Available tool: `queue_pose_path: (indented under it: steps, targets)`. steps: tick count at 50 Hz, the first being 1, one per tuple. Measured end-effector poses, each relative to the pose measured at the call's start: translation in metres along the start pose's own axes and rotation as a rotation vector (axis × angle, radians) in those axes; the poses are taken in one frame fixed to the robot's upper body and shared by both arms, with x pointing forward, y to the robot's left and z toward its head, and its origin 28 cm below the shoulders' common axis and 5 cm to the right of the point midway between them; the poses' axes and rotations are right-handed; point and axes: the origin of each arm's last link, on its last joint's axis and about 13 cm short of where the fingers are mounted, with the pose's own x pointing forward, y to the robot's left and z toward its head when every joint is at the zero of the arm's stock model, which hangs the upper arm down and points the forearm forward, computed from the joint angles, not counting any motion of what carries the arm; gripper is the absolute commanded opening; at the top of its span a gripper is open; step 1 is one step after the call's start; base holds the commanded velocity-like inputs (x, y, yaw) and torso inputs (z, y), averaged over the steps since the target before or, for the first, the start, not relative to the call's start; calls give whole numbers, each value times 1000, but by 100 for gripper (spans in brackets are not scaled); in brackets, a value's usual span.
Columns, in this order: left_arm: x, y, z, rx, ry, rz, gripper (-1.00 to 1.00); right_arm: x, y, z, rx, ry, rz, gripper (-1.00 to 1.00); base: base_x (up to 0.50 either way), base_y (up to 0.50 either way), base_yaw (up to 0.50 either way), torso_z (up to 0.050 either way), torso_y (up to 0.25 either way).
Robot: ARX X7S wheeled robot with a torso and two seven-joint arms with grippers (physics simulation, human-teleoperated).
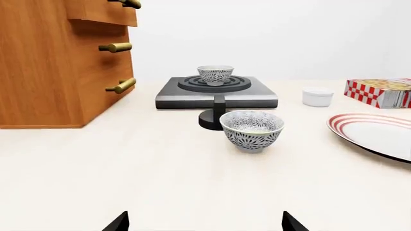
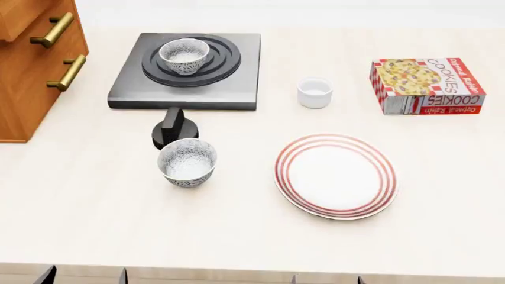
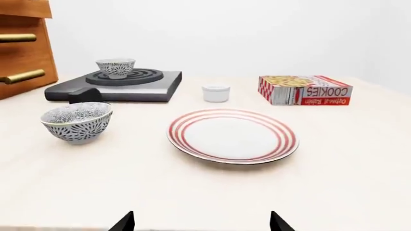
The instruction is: Pick the akita bowl on the stove and place it on the plate.
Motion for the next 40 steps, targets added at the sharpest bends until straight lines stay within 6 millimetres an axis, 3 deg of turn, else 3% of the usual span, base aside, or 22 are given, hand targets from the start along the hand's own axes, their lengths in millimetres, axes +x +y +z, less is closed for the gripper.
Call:
queue_pose_path:
  steps: [4, 8, 14, 21, 29, 34, 40]
  targets:
    - [0, 0, 0, 1, 1, -1, 100, 0, 2, 8, -15, -5, 17, 100, 0, 0, 0, 0, 0]
    - [0, 0, 0, 2, 2, -1, 100, 1, 5, 30, -40, -27, 42, 100, 0, 0, 0, 0, 0]
    - [0, 0, -1, 3, 3, -1, 100, 12, 12, 81, -76, -95, 51, 100, 0, 0, 0, 0, 0]
    - [0, 0, -1, 4, 2, 1, 100, 32, 18, 155, -75, -201, 17, 100, 0, 0, 0, 0, 0]
    - [0, 0, -1, 6, 0, 3, 100, 43, 10, 229, -89, -242, -19, 100, 0, 0, 0, 0, 0]
    - [0, 0, -1, 7, 1, 3, 100, 40, -2, 254, -79, -236, -28, 100, 0, 0, 0, 0, 0]
    - [0, 0, -1, 8, 1, 4, 100, 29, -16, 265, -71, -212, -29, 100, 0, 0, 0, 0, 0]
